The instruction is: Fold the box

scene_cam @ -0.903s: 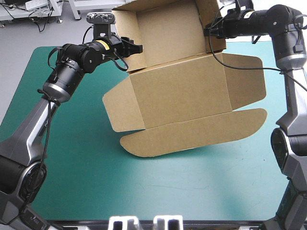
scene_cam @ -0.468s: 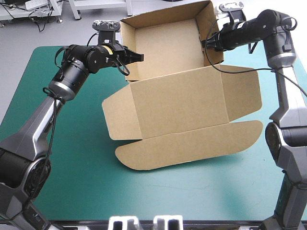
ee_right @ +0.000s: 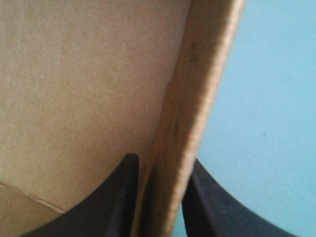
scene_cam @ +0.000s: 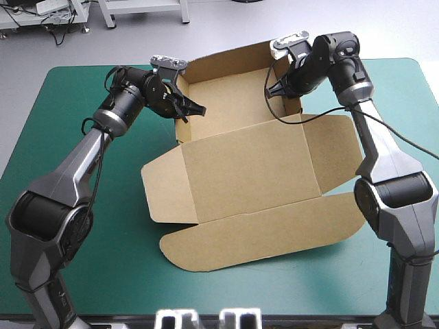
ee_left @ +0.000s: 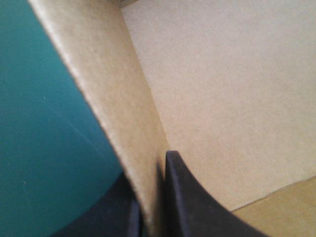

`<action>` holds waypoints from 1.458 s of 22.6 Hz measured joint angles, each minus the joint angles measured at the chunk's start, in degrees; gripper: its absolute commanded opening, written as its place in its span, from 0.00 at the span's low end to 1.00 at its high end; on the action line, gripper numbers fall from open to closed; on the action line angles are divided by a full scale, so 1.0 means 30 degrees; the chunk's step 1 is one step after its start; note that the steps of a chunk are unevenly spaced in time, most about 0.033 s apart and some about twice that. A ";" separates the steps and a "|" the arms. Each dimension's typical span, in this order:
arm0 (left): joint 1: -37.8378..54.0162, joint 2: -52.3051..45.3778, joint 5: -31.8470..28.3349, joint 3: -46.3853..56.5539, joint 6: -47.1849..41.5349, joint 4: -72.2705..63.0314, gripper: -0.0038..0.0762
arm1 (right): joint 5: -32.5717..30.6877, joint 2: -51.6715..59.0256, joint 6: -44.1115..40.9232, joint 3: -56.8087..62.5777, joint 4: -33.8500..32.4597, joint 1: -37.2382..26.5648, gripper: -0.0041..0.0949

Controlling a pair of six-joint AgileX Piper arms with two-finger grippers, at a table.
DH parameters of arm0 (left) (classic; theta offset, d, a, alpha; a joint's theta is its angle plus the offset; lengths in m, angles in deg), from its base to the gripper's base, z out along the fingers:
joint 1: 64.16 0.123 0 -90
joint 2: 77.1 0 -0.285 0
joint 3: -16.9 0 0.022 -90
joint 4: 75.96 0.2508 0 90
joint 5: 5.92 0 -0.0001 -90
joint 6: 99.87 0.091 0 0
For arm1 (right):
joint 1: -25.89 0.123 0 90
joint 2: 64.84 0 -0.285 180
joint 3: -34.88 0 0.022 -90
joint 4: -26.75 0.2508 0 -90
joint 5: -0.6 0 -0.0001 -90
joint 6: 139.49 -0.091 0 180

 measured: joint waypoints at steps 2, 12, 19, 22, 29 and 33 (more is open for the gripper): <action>-0.0021 0.0352 0.0763 -0.0111 0.0033 -0.0015 0.04 | 0.0000 0.0000 -0.0044 0.1106 0.0063 0.0000 0.02; -0.0149 0.1181 0.3991 -0.0243 0.1397 -0.0864 0.04 | 0.0017 0.1195 -0.0136 0.7185 0.1071 0.0024 0.02; -0.0149 0.1827 0.3970 -0.0264 0.1754 -0.1535 0.04 | 0.0017 0.1347 -0.0140 0.7474 0.0662 0.0024 0.02; -0.0149 0.2294 0.3746 -0.0264 0.1759 -0.2042 0.04 | 0.0017 0.1347 -0.0138 0.7529 0.0201 0.0006 0.02; -0.0165 0.2347 0.3903 -0.0280 0.2025 -0.2187 0.04 | 0.0230 0.1436 0.0229 0.9159 0.0152 0.0006 0.02; -0.0165 0.2365 0.3883 -0.0280 0.2081 -0.2317 0.04 | 0.0326 0.1509 0.0410 0.9329 0.0244 0.0006 0.04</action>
